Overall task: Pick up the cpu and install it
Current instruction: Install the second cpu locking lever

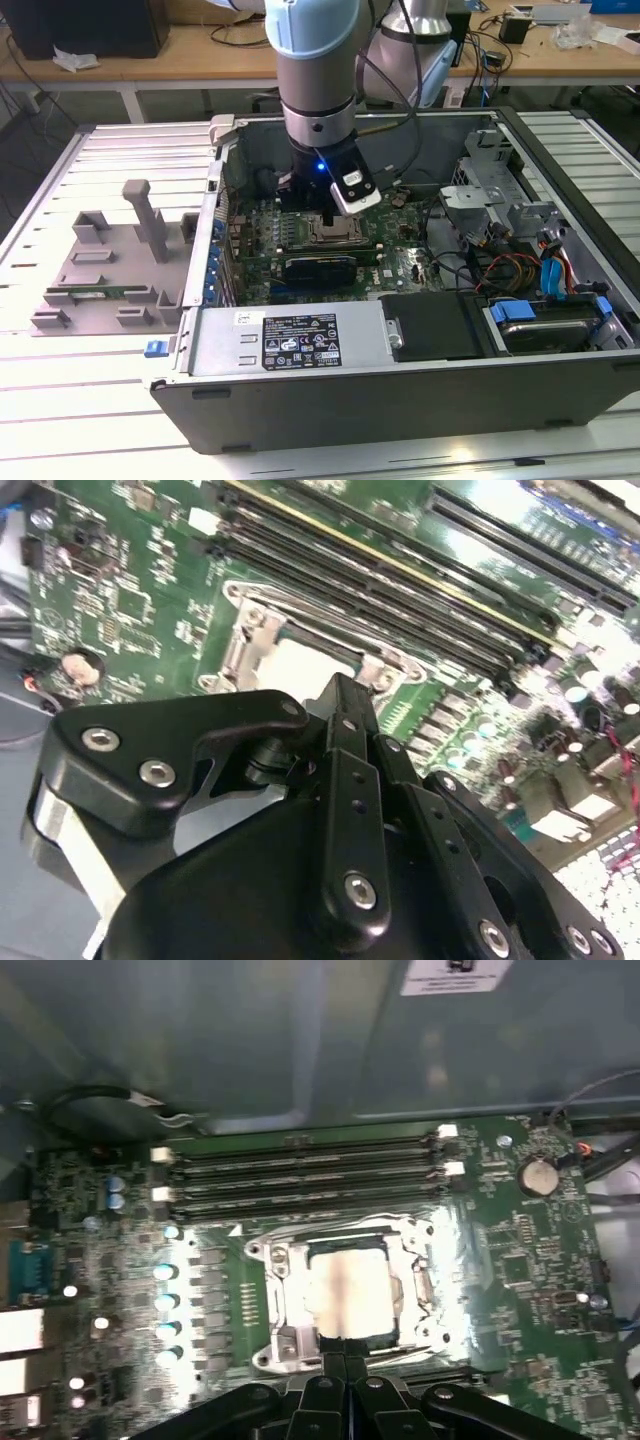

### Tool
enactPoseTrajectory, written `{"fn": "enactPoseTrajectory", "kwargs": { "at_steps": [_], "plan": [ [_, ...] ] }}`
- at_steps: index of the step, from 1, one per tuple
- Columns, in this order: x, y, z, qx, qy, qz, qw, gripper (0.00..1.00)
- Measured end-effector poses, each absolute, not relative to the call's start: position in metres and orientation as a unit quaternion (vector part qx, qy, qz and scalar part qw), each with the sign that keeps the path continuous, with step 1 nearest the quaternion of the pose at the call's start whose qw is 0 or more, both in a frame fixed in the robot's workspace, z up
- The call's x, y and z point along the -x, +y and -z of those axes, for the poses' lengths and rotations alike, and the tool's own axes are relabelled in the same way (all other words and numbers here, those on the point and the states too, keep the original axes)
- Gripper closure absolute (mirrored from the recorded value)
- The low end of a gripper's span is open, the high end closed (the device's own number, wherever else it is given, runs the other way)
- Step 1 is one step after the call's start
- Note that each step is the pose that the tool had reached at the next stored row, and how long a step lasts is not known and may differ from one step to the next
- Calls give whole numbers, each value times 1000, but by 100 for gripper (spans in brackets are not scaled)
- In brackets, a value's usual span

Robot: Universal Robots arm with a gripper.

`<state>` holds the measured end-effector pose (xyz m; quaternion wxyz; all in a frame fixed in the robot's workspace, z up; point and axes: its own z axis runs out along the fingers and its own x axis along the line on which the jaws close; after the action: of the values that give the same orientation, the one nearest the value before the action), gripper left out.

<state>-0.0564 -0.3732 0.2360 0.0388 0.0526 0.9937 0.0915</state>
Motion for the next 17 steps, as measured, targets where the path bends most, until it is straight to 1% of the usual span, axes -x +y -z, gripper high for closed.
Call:
{"fn": "enactPoseTrajectory", "kwargs": {
  "at_steps": [5,17],
  "plan": [
    [45,-363,-236,-53,994,-88,39,89],
    [43,-363,-236,-53,994,-88,39,89]
  ]
}}
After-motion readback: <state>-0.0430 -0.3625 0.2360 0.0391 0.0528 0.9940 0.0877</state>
